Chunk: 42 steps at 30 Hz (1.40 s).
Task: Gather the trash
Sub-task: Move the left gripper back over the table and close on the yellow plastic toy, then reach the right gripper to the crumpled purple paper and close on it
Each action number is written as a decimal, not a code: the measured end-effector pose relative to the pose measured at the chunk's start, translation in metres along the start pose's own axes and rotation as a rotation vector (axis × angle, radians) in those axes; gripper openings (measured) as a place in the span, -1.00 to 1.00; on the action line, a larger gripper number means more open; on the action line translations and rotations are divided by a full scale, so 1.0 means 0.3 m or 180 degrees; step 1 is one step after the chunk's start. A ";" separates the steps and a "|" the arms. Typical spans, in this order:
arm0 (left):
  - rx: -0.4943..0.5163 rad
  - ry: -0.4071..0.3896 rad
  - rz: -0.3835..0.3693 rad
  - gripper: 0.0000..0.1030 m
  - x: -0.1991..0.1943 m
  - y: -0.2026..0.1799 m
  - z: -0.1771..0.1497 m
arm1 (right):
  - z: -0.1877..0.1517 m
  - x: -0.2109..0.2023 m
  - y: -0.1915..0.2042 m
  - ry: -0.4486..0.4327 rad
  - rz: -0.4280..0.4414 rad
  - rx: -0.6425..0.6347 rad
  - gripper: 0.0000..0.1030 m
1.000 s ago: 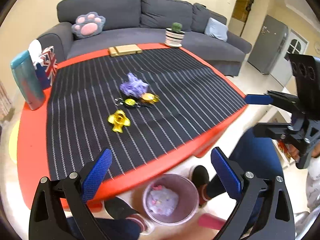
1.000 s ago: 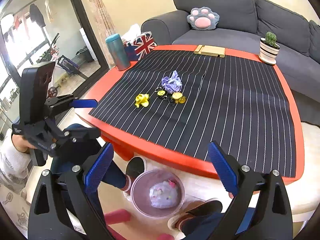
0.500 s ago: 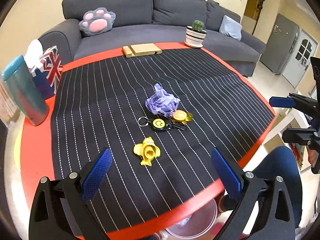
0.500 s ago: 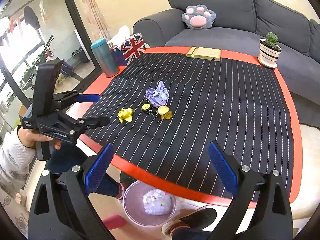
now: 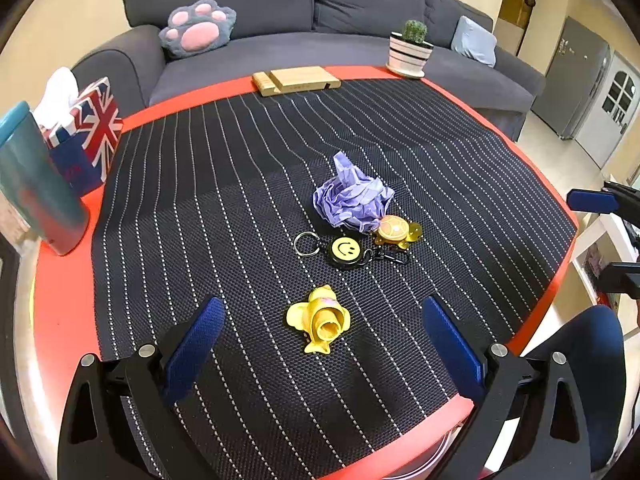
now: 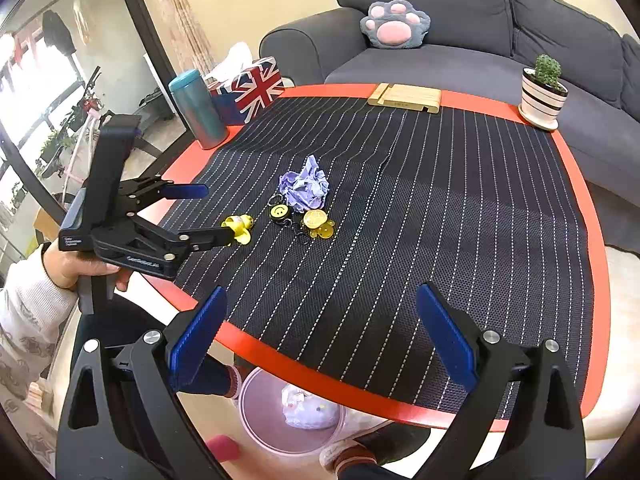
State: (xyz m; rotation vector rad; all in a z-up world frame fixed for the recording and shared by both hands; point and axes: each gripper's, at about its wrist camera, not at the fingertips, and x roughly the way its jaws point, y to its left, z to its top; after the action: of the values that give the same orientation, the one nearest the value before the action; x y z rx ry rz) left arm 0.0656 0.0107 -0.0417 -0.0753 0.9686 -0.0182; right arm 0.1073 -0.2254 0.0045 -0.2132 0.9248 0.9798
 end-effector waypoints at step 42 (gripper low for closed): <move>-0.0083 0.0027 -0.0166 -0.33 -0.055 0.023 0.002 | 0.195 0.114 0.051 0.0045 0.0011 -0.0291 0.82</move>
State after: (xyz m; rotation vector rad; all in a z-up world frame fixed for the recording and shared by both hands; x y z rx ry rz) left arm 0.0567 0.0184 -0.0281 -0.1244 0.9752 -0.0539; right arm 0.1365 -0.1639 0.0183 -0.2962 0.8943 1.0258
